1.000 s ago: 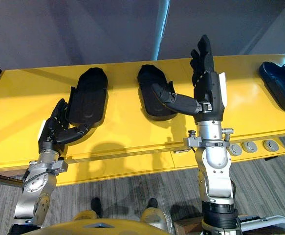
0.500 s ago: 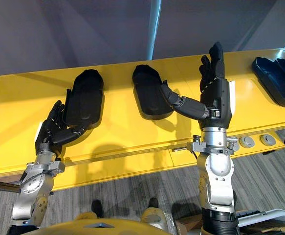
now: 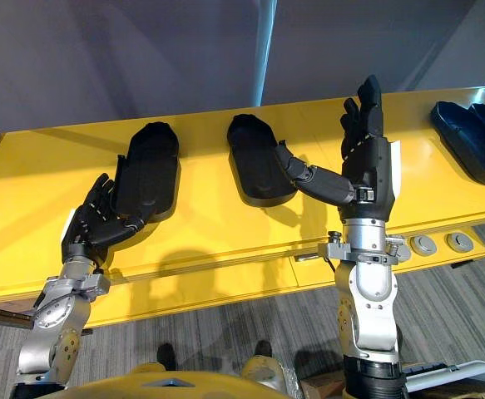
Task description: Walk over and take three plastic housings, then place them on the shelf
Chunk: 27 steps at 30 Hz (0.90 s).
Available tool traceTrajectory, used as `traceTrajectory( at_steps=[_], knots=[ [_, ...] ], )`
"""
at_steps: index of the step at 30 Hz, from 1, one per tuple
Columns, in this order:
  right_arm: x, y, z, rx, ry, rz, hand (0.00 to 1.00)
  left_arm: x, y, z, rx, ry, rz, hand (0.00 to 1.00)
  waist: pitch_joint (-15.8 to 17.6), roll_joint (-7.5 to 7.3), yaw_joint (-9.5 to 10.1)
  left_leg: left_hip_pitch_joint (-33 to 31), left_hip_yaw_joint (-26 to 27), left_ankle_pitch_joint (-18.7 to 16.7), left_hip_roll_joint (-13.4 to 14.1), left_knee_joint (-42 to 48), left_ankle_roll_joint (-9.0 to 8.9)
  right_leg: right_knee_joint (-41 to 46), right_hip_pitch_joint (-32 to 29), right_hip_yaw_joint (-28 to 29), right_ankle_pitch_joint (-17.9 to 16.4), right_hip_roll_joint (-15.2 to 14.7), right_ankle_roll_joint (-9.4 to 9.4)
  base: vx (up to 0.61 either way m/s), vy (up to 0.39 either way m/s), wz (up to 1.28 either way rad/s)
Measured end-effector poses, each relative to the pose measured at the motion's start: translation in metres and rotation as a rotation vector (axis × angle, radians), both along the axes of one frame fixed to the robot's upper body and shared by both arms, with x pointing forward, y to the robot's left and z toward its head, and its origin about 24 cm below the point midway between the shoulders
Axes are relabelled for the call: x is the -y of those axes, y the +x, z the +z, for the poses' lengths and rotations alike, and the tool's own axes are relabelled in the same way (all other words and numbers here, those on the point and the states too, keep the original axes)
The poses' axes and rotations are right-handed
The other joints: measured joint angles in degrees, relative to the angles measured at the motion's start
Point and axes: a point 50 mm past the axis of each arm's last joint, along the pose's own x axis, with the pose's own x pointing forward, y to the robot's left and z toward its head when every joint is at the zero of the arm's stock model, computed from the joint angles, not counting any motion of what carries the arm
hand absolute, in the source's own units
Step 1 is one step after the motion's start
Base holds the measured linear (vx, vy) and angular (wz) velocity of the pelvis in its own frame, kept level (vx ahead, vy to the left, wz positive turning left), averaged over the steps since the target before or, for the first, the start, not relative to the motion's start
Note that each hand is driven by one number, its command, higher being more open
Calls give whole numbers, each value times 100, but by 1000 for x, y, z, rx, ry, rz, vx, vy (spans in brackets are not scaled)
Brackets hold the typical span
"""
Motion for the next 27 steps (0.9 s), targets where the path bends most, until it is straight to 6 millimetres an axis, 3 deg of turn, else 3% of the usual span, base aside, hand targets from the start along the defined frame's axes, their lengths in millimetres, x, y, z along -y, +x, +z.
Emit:
traceTrajectory(
  at_steps=[27],
  knots=[
    [-4,0,-3,-12,6,13,100,2,0,-3,-20,-76,-44,100,-43,-7,1,-2,-66,3,-11,-16,5,-80,75,-100,18,-12,18,0,0,0]
  ],
)
